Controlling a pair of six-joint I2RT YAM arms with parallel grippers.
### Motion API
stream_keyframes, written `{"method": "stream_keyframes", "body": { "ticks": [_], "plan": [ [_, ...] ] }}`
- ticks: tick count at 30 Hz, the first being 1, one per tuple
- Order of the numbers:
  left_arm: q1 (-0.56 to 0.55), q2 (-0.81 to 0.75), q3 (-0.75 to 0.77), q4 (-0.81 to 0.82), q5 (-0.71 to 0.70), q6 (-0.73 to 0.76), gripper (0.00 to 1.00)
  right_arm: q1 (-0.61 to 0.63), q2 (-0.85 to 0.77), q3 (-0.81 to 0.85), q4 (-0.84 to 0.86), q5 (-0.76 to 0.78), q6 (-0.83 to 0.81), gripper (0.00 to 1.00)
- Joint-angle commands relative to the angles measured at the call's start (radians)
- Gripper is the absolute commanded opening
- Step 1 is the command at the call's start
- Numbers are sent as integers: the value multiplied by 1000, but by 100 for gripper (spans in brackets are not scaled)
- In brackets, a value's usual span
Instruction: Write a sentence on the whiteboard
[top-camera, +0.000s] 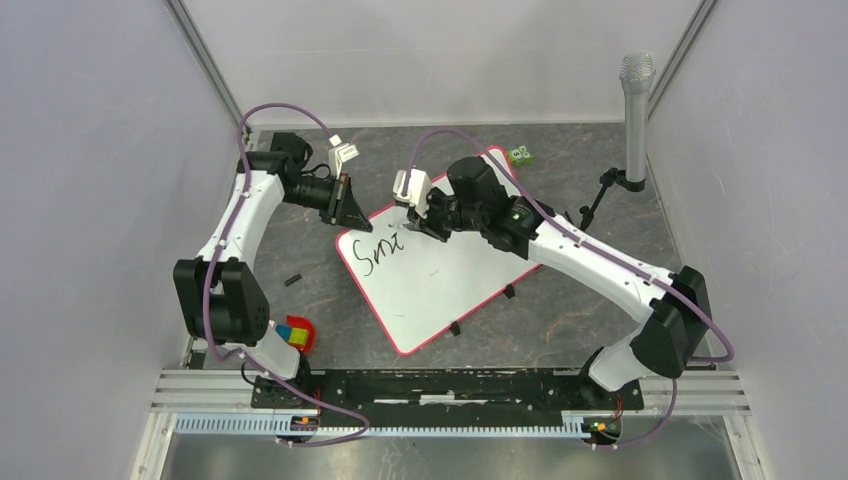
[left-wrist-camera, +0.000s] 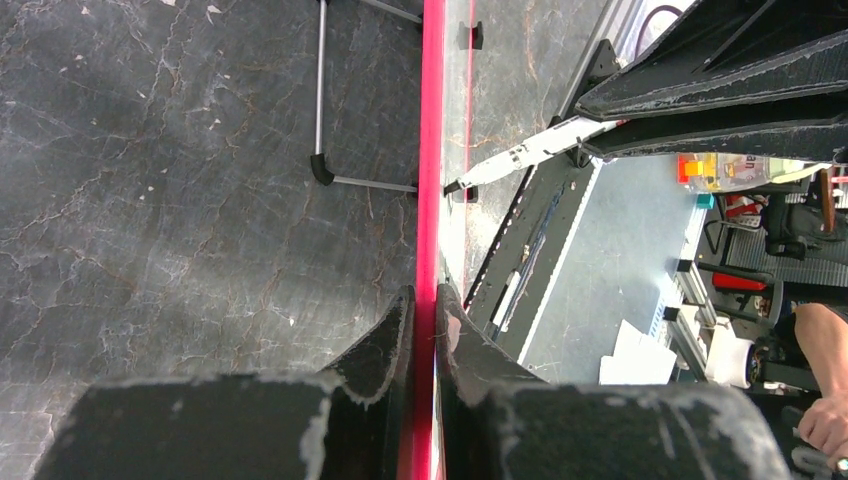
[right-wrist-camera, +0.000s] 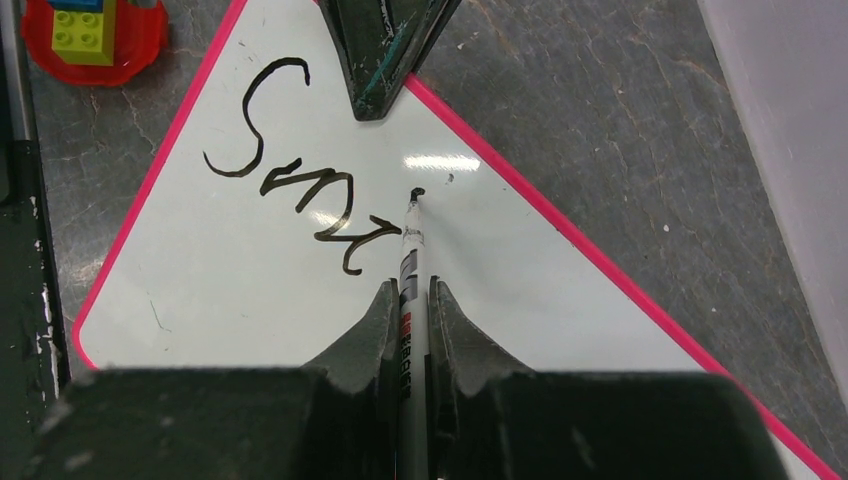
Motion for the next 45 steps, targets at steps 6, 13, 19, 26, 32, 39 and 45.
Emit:
{"method": "stream_keyframes", "body": {
  "ticks": [6,13,19,26,32,39,45],
  "plan": [
    [-19,-19,14,-20,-22,39,2,-35,-64,26,7,1,8,0],
    [-19,-19,14,-20,-23,36,2,-59,-35,30,31,13,13,0],
    [-19,-20,16,-21,-25,37,2,-60,-21,11,29,16,15,0],
    [-19,-16,19,-20,-24,36,2,-59,-54,-68,14,-5,16,0],
    [-19,-23,13,-20,-22,36,2,-51,-111,-164,14,-25,21,0],
    [-19,-25,13,-20,-22,37,2,-50,-160,-195,-7,-13,-2,0],
    [-21,-22,14,-20,-19,38,2,-62,-159,-118,-21,27,-21,0]
  ]
}}
